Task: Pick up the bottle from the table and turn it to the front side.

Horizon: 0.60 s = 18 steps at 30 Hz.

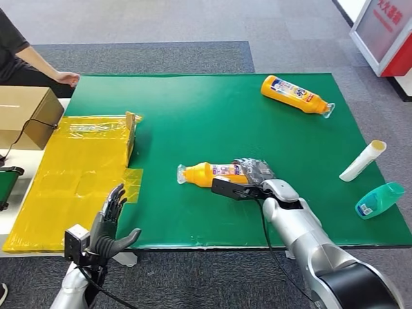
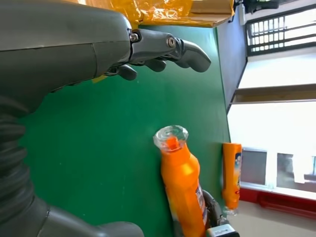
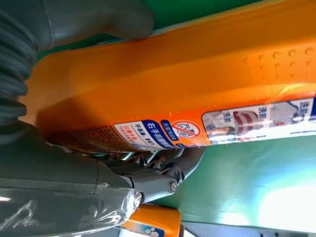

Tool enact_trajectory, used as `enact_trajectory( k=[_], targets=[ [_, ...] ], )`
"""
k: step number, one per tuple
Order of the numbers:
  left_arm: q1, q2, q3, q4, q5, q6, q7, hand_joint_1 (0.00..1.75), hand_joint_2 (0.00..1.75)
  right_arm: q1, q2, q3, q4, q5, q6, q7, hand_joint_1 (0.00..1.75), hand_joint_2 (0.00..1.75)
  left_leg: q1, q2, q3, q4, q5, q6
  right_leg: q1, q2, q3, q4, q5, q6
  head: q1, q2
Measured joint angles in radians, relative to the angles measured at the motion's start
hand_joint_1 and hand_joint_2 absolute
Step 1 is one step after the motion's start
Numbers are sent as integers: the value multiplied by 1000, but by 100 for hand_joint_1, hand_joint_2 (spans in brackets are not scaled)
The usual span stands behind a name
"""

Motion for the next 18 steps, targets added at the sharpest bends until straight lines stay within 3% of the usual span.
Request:
enact_trajectory(
  k=[4,10,15,18],
  targets=[
    [3,7,1,-3,-3,-2,0,0,175,33,-6,-1,-40,-95,-16,-69,175,175,0,0,0,0,0,0,0,0,0,0,0,0,0,0],
    [8,10,4,-34,8,-27,0,0,175,178,0,-4,-257,-275,-14,-137,175,175,0,-1,-1,0,0,0,1,-1,-1,0,-1,0,0,0],
    [-7,-19,42,-56,54,-90,7,0,175,318,52,-9,-512,-434,19,-148,175,175,0,-1,-3,0,0,-1,0,-1,-3,0,-1,0,0,0],
    [-32,-44,83,-56,90,-117,54,0,175,363,89,-10,-601,-483,38,-160,175,175,0,-1,-3,0,0,-1,0,-1,-3,0,-1,0,0,0]
  ],
)
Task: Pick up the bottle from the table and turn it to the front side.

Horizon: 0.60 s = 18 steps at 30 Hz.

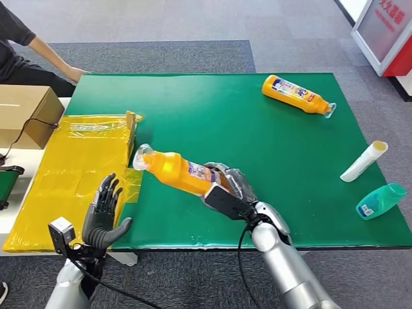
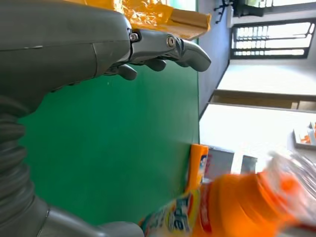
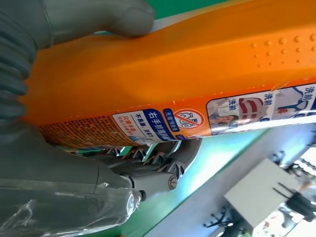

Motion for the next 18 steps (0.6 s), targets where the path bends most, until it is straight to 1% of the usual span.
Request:
enact_trajectory(
  k=[4,8,13,15,18],
  targets=[
    [-64,-14,27,28,29,-56,61,0,175,17,51,7,-22,-22,6,-43,175,175,0,0,0,0,1,0,0,0,0,0,1,0,0,0],
    [-128,-15,18,96,51,-113,73,0,175,6,89,33,15,-23,-11,-75,175,175,0,0,0,0,2,-1,0,0,0,0,2,-1,0,0],
    [-185,-11,-34,159,92,-206,72,0,175,-18,120,76,101,-19,-47,-97,175,175,0,0,0,0,3,-1,0,0,0,0,3,0,0,0],
    [-196,-5,-63,180,110,-245,73,0,175,-26,130,90,134,-14,-62,-105,175,175,0,0,0,0,3,-1,0,0,0,0,3,0,0,0],
    [-202,6,-97,202,118,-277,65,0,175,-37,138,106,172,-7,-69,-107,175,175,0,0,-1,0,3,-1,0,0,-1,0,3,0,0,0]
  ],
)
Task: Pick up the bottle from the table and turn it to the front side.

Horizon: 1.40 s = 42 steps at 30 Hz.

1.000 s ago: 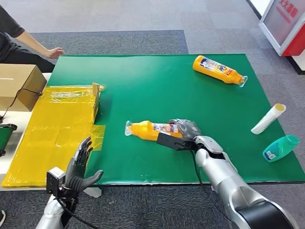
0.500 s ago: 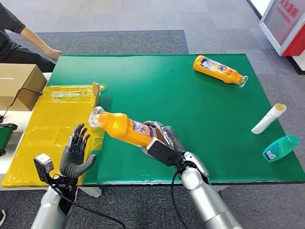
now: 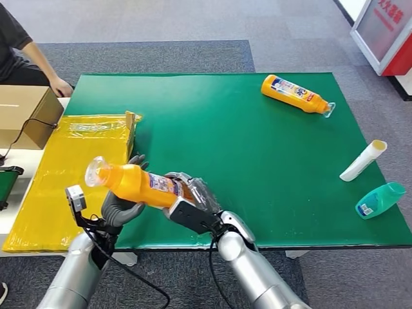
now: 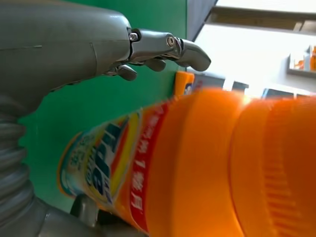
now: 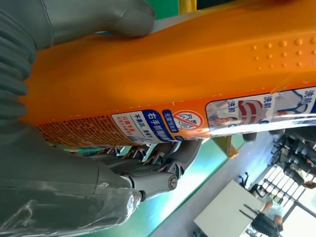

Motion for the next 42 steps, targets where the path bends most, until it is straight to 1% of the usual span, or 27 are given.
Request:
enact_trajectory(
  k=[4,5,7,8,9,11,12,15,17,21,22,25,27,29,30,32,34,36,39,42],
  targets=[
    [-15,24,-69,39,-2,-40,-56,0,175,-25,15,31,60,8,-20,-5,175,175,0,0,0,0,0,0,0,0,0,0,0,0,0,0],
    [-19,32,-87,48,-2,-43,-70,40,175,-31,19,38,76,9,-28,-6,175,175,0,0,0,0,0,0,0,0,0,0,0,0,0,0],
    [-25,46,-114,63,-1,-42,-91,127,175,-39,25,49,106,11,-40,-10,166,175,0,0,0,0,0,0,0,0,0,0,0,0,0,0],
    [-27,52,-125,68,-2,-31,-97,171,175,-41,27,54,119,12,-47,-11,127,175,0,0,0,0,0,0,0,0,0,0,0,0,0,0],
    [-28,56,-132,71,-3,-13,-100,175,175,-42,30,58,130,13,-55,-12,83,175,0,0,0,0,0,0,0,0,0,0,0,0,0,0],
    [-27,60,-143,73,-20,53,-101,175,175,-42,33,64,149,14,-74,-9,4,175,0,0,0,0,0,0,0,0,0,0,0,0,0,0],
    [-26,60,-146,68,-42,101,-100,175,175,-42,34,65,156,16,-81,-4,0,175,0,0,0,0,0,0,0,0,0,0,0,0,0,0],
    [-12,46,-152,19,-159,273,-77,175,175,-35,34,63,167,21,-93,15,0,175,0,0,-1,0,0,0,0,0,0,0,0,0,0,0],
    [2,31,-152,-42,-282,393,-45,175,175,-28,33,59,167,28,-93,28,0,175,0,0,-1,0,0,0,0,0,0,0,0,0,0,0],
    [35,6,-152,-193,-658,676,34,175,175,-7,25,38,142,47,-93,51,0,175,0,0,-1,0,0,0,0,0,-1,0,0,0,0,0],
    [41,3,-151,-230,-732,724,54,175,175,1,22,32,131,51,-91,54,0,175,0,0,-1,0,0,0,0,0,-1,0,0,0,0,0],
    [52,0,-150,-320,-917,831,111,175,175,22,13,16,96,58,-83,61,0,175,0,0,-1,0,0,0,0,0,-1,0,0,0,0,0],
    [60,1,-151,-378,-1107,914,178,175,175,41,7,3,62,59,-78,68,0,175,0,0,-1,0,0,0,0,0,-1,0,0,0,0,0],
    [65,17,-152,-440,-1304,948,268,175,175,69,-4,-15,11,57,-72,74,0,175,0,0,-1,0,0,0,0,0,-1,0,0,0,0,0],
    [64,33,-153,-464,-1386,942,311,175,175,86,-10,-26,-19,54,-68,76,0,175,0,0,-1,0,0,0,0,0,-1,0,0,0,0,0],
    [60,77,-157,-485,-1489,919,370,175,175,120,-23,-50,-79,46,-60,75,0,175,0,0,-1,0,0,0,0,1,-1,0,0,0,0,0],
    [53,127,-159,-472,-1533,902,393,175,175,153,-35,-75,-134,39,-48,69,0,175,0,1,-1,0,0,0,0,1,-2,0,0,0,0,0],
    [45,174,-160,-432,-1567,890,408,175,175,182,-43,-97,-179,36,-36,64,0,175,0,1,-1,0,0,-1,0,1,-2,0,0,0,0,0],
    [32,235,-163,-328,-1600,895,430,175,175,218,-50,-122,-223,26,-19,56,0,175,0,1,-1,0,0,-1,0,2,-2,0,0,-1,0,0],
    [26,282,-164,-212,-1606,913,438,175,175,249,-53,-140,-237,-1,2,45,0,175,0,1,-1,0,0,-1,0,2,-2,0,0,-1,0,0]
  ],
)
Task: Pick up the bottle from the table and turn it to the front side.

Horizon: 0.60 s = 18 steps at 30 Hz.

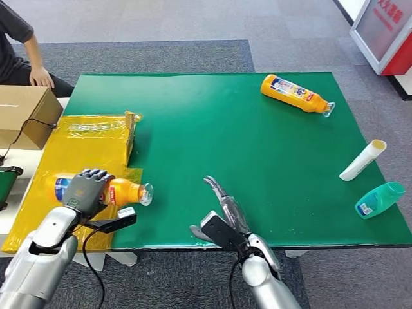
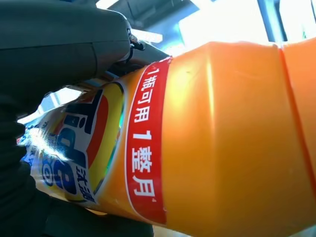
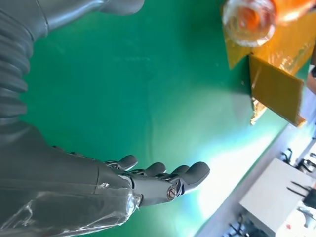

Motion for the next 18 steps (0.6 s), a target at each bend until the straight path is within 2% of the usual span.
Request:
enact_trajectory(
  k=[3,7,9,11,13,15,18],
  targets=[
    [-10,29,4,101,-2,43,0,175,175,25,-1,-11,-2,-16,10,-9,0,175,0,-1,0,0,0,0,0,0,1,0,0,0,0,0],
    [-68,39,8,224,-8,93,19,175,175,39,-1,-18,6,-26,23,-18,0,175,0,-1,2,0,-2,-1,0,-1,4,0,-1,-1,0,0],
    [-100,40,11,279,-9,111,29,168,175,41,-1,-19,13,-28,25,-21,0,175,0,-1,4,0,-2,-1,0,-1,5,0,-1,-1,0,0],
    [-127,39,18,330,-10,135,33,102,175,41,-1,-19,21,-30,26,-23,0,175,0,-1,5,0,-1,-2,0,0,5,0,0,-3,0,0],
    [-147,36,26,370,-10,158,34,21,175,41,-1,-18,29,-31,26,-25,0,175,1,-1,5,0,1,-3,0,0,5,0,2,-3,0,0],
    [-158,31,37,393,-6,170,22,0,175,41,-1,-18,35,-31,26,-25,0,175,1,-1,5,0,2,-3,0,0,5,1,2,-3,0,0],
    [-164,15,72,401,24,149,-32,0,175,42,-1,-18,40,-33,26,-25,0,175,1,-1,5,0,3,-3,0,-1,5,1,3,-3,0,0]
  ],
)
